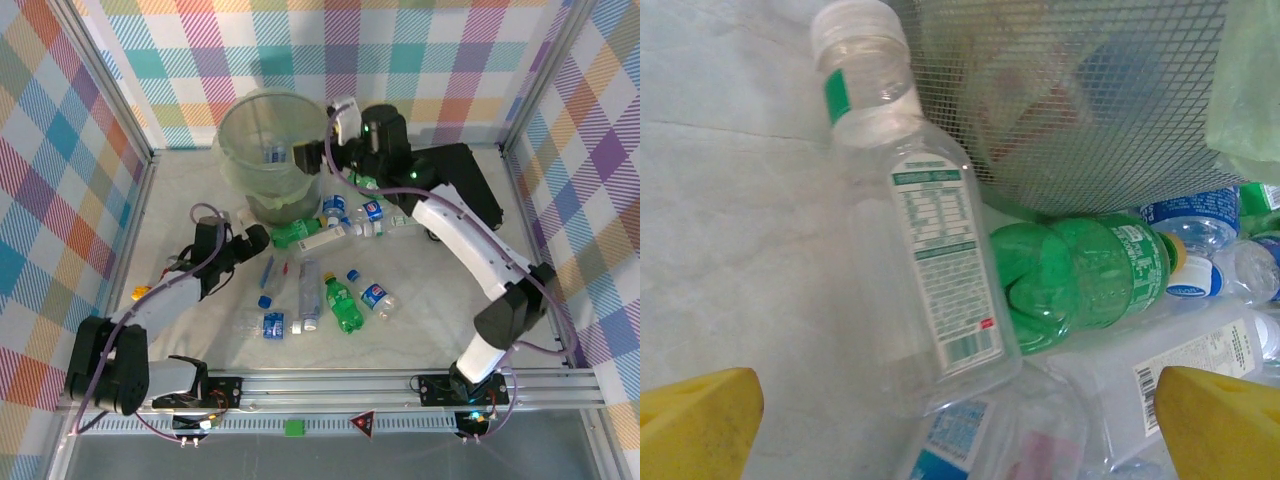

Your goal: Put the plastic bottles in the bin

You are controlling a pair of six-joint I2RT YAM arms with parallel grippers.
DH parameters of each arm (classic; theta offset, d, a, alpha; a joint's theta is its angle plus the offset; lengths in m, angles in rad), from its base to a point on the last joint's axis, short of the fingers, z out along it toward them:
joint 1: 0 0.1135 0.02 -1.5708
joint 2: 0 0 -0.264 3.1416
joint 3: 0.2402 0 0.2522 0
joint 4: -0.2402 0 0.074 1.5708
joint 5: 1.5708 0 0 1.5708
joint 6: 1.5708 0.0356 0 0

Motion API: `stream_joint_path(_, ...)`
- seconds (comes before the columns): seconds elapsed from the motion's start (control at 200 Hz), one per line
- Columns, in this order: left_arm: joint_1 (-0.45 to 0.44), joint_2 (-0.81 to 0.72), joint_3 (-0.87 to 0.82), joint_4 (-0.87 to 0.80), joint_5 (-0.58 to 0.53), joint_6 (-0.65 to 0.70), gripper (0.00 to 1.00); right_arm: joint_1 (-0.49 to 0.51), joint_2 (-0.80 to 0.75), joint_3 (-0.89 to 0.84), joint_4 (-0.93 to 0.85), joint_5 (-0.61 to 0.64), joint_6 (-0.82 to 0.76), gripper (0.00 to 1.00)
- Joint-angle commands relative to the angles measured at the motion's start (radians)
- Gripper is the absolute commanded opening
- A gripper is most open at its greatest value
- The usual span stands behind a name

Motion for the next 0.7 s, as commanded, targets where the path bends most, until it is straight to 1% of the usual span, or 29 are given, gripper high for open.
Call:
stream_joint_path(0.0,-0.021,0.078,0.074,-0.015,-0.019,-0.011,1.00,0.007,-0.094,-0.177,0.011,0.114,0.022,0.99)
stream_joint_path(0.115,-0.034,0.179,0.147,-0.032,-0.028,-0.015,1.00,0.007,-0.181,-0.355,0.002,0.182,0.076,0.99)
stream_joint_path(0.25,-0.045,0.273,0.234,-0.090,-0.062,-0.002,1.00,0.006,-0.253,-0.520,-0.012,0.208,0.160,0.99)
stream_joint_path(0.39,-0.057,0.336,0.282,-0.141,-0.121,-0.003,1.00,0.007,-0.272,-0.642,0.015,0.212,0.228,0.99)
stream_joint_path(0.515,-0.065,0.373,0.300,-0.169,-0.188,-0.007,1.00,0.006,-0.239,-0.676,0.050,0.220,0.242,0.99)
stream_joint_path(0.62,-0.067,0.402,0.311,-0.190,-0.230,-0.017,1.00,0.006,-0.182,-0.642,0.043,0.231,0.242,0.99)
stream_joint_path(0.695,-0.068,0.422,0.317,-0.192,-0.241,-0.022,1.00,0.006,-0.150,-0.616,0.033,0.230,0.237,0.99)
